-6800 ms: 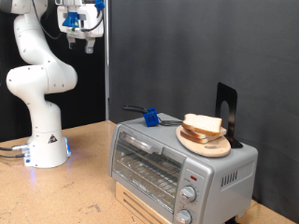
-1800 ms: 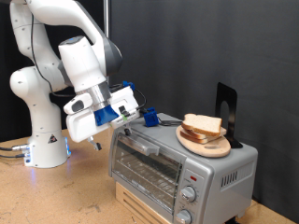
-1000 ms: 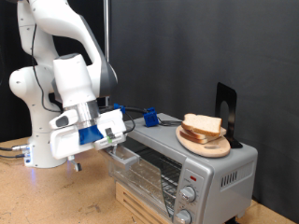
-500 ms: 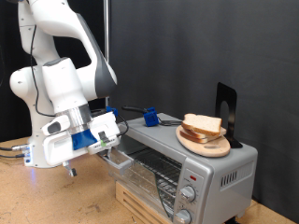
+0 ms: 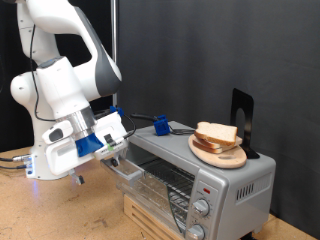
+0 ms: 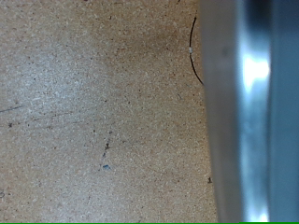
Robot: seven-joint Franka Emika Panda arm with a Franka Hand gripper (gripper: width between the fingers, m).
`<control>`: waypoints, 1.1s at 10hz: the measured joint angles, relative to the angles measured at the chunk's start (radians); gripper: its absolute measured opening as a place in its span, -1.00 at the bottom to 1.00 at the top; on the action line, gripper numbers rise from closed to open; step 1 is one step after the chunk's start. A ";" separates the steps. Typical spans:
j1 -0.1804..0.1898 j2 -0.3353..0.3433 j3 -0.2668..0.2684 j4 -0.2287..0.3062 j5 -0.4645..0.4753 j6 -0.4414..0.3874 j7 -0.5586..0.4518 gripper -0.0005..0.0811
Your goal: Make a piece of toast with the oven
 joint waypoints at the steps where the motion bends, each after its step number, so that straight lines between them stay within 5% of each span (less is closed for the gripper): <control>1: -0.010 -0.005 0.002 -0.001 -0.036 -0.004 0.014 0.99; 7: -0.093 0.044 0.043 -0.014 -0.318 0.077 0.234 0.99; 11: -0.104 0.114 0.028 -0.013 -0.301 0.157 0.216 0.99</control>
